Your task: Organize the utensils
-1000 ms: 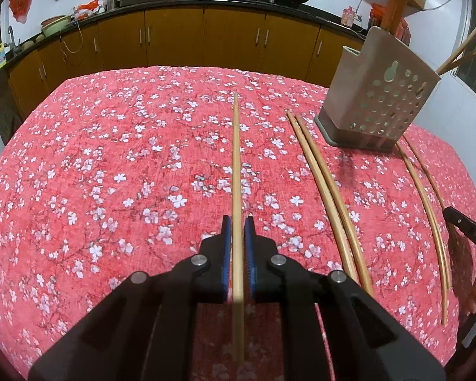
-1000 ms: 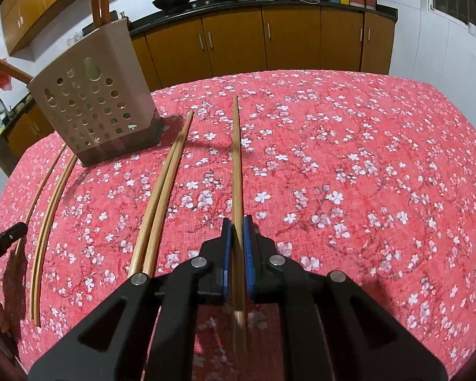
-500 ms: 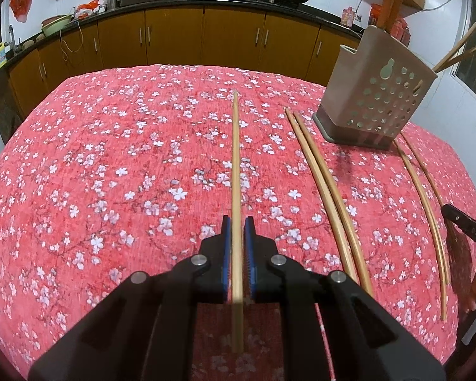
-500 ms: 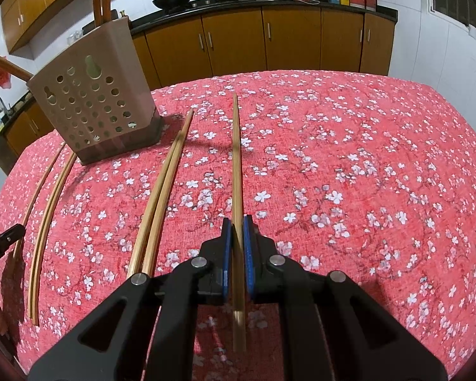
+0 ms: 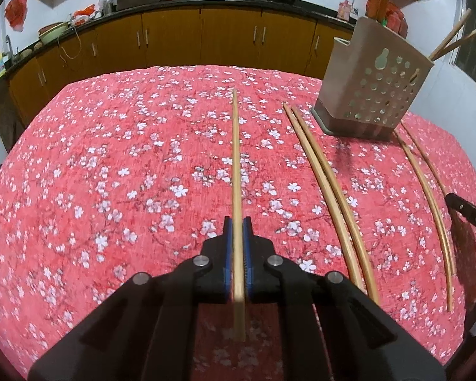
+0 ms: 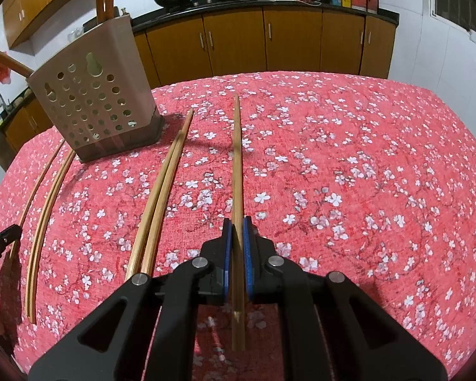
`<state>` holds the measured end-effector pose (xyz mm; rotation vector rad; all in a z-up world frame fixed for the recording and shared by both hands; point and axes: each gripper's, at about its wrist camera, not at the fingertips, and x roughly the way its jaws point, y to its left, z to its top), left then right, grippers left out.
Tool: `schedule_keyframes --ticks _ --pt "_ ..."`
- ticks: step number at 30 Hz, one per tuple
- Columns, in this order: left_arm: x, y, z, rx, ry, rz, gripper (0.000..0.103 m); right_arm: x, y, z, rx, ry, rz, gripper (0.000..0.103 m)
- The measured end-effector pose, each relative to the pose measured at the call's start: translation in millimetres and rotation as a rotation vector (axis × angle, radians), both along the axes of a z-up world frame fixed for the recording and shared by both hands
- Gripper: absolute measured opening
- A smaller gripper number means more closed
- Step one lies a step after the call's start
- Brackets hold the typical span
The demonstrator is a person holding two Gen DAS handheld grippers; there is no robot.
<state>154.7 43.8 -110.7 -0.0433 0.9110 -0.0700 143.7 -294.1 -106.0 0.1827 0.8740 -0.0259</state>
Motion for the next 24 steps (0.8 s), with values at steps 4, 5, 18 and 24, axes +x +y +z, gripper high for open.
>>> schedule_keyframes --ticks 4,5,18,24 --pt "3.6 4.3 16.9 -0.012 -0.033 -0.001 0.008 -8.6 -6.8 27.8 0.014 -0.08 -0.008 0.008" --pt "3.6 4.6 23.0 -0.013 -0.048 -0.004 0.008 -9.8 -8.0 33.7 0.013 -0.095 -0.009 0.008" --pt "-7.3 11.6 99.3 -0.067 -0.262 -0.008 0.008 -26.8 -12.7 92.8 0.0 -0.295 -0.028 0.008" --pt "-15.7 13.5 124.6 -0.103 -0.342 -0.011 0.008 -30.9 -14.0 110.7 -0.001 -0.362 -0.037 0.008"
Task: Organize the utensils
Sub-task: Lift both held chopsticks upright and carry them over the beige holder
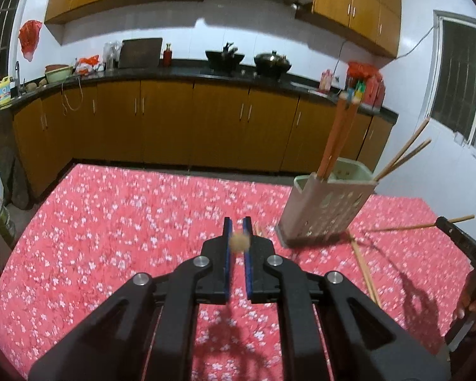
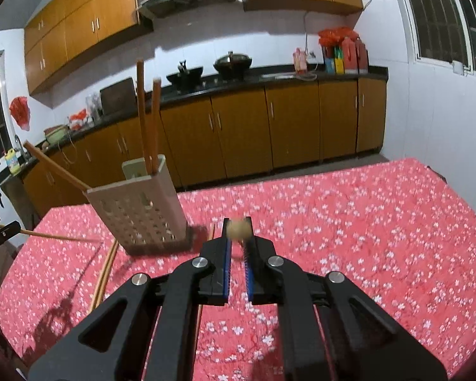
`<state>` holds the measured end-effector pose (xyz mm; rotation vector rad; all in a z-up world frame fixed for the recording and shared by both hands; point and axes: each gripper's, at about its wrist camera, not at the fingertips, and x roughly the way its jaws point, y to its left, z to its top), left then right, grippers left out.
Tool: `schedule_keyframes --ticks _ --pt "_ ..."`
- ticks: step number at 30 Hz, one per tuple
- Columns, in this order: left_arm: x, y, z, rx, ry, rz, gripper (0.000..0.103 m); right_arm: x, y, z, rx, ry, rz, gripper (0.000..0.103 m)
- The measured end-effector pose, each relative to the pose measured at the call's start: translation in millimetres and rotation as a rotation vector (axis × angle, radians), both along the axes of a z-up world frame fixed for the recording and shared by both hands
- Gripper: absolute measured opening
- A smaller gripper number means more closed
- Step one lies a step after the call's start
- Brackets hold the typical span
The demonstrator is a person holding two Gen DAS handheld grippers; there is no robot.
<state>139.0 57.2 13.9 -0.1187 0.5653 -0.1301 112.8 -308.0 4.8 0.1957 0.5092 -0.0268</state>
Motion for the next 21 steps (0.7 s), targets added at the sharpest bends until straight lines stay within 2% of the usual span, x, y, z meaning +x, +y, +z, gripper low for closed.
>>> schedule_keyframes --ticks 15,21 --pt "-7.1 -0.4 24.7 -0.03 -0.065 -0.017 0.008 -6.2 3.6 21.0 0.006 -0.07 0.006 0.008" --pt "-17.1 -7.7 43.0 -0.074 -0.105 -0.073 0.008 -17.8 8.5 49.6 0.072 -0.146 0.075 0.008"
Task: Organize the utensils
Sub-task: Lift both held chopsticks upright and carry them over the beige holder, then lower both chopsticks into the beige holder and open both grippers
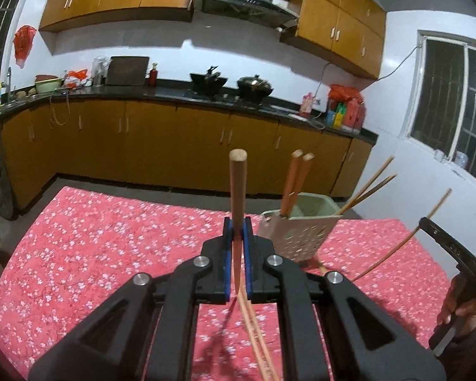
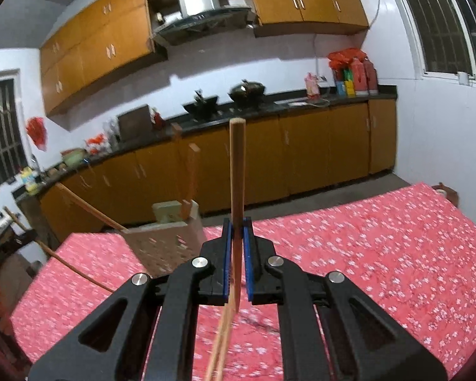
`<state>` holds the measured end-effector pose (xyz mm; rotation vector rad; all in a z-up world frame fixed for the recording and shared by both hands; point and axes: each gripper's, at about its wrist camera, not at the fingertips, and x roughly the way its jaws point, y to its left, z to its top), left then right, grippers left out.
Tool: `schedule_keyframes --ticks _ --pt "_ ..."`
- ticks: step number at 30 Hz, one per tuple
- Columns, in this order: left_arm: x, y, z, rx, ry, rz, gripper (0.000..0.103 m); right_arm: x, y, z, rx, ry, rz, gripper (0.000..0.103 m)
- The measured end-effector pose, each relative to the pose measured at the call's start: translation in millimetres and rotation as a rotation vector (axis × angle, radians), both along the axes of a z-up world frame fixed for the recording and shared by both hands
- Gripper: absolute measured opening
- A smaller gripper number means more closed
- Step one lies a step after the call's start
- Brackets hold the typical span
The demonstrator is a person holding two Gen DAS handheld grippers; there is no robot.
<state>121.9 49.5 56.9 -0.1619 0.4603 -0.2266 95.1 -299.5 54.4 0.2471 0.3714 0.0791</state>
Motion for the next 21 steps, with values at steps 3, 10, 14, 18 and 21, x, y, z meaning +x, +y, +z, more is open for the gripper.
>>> schedule_keyframes --ticks 3,10,14,18,21 --pt "-4.5 -5.6 13.0 -0.024 -0.029 -0.036 0.008 -6.2 5.1 20.3 0.042 -0.06 0.052 0.008" --pt "-14.9 -40.9 55.3 -0.043 -0.163 -0.12 0.008 -14.5 26.0 61.3 0.057 -0.223 0.11 0.008" --pt "-8.3 -52.7 74.5 -0.067 -0.227 -0.102 0.008 -5.3 37.2 73.6 0.039 -0.291 0.092 0.008" --pt "2.8 -60.8 92.4 -0.089 -0.297 -0.045 0.007 9.0 45.6 74.2 0.008 -0.322 0.064 0.008" --pt "12.3 -62.6 98.8 -0.107 -0.333 -0.006 0.008 19.9 50.4 69.6 -0.01 -0.321 0.054 0.008"
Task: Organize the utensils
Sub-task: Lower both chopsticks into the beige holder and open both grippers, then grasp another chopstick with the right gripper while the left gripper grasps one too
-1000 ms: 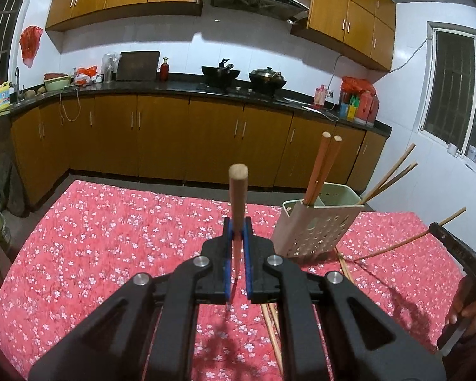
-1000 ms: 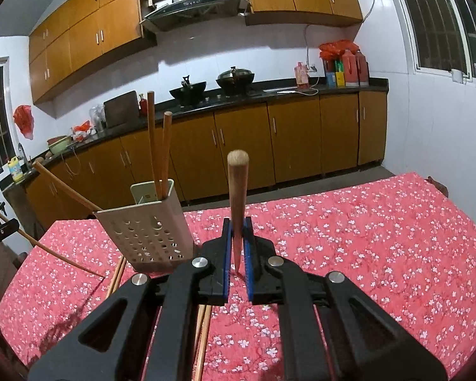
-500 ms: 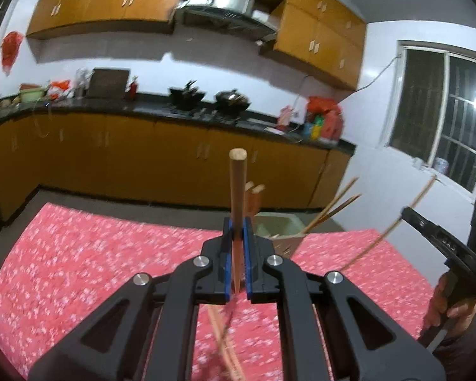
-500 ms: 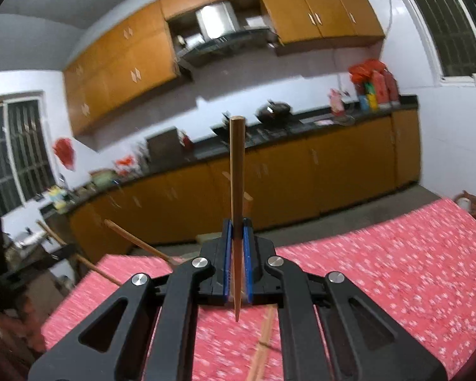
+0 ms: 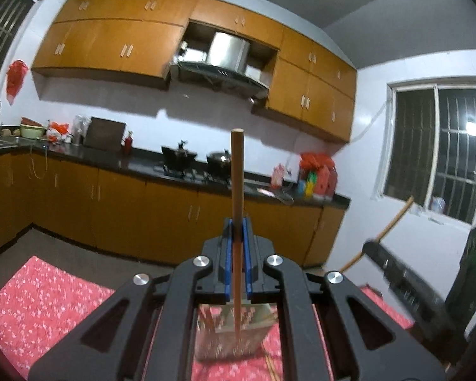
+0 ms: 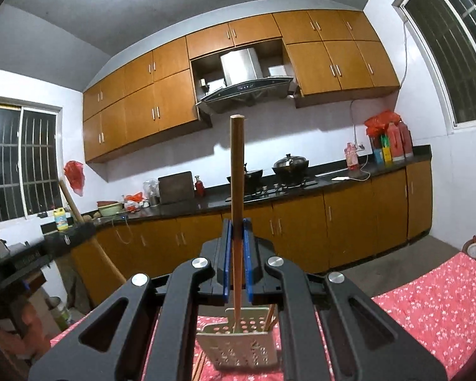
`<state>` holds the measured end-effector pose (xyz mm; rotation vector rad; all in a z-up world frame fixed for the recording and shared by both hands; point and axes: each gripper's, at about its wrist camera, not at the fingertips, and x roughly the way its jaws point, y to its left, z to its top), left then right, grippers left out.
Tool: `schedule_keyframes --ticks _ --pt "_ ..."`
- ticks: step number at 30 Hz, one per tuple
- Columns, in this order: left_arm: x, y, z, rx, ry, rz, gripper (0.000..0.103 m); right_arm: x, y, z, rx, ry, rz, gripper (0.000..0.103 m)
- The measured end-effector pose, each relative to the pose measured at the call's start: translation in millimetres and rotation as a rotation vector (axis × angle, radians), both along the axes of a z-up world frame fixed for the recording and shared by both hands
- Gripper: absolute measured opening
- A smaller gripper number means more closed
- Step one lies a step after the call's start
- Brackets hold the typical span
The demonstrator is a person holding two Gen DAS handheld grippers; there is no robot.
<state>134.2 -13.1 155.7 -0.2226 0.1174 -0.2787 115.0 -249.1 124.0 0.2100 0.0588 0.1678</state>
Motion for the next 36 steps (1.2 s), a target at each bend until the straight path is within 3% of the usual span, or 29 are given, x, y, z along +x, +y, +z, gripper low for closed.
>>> schedule_keyframes --ticks 5,12,20,24,26,27,36 --pt "21.7 -2.2 -2.1 -0.025 -0.025 0.066 0.007 18.6 8.5 -12.5 -0.02 0.027 -0.019 0.008" --pt "48.6 -8.1 -31.2 -0.029 -0.027 0.092 0.008 38.3 14.6 -35.5 -0.043 0.094 -0.018 0.008" --pt "67.2 -15.1 -56.4 -0.008 0.04 0.068 0.008 44.9 21.0 -48.0 -0.062 0.162 0.029 0.008" --pt "66.2 -7.9 -62.0 -0.026 0.065 0.067 0.016 43.2 19.4 -48.1 -0.048 0.183 0.04 0.01" --pt "63.5 -4.1 -61.6 -0.035 0.064 0.067 0.02 41.1 15.9 -46.7 -0.031 0.187 0.036 0.027" --pt "60.8 -1.6 -59.7 -0.04 0.06 0.068 0.02 39.9 15.2 -45.3 -0.026 0.185 0.033 0.029" --pt "19.2 33.6 -49.5 -0.089 0.043 0.087 0.025 -1.0 -2.1 -28.7 -0.017 0.127 0.001 0.03"
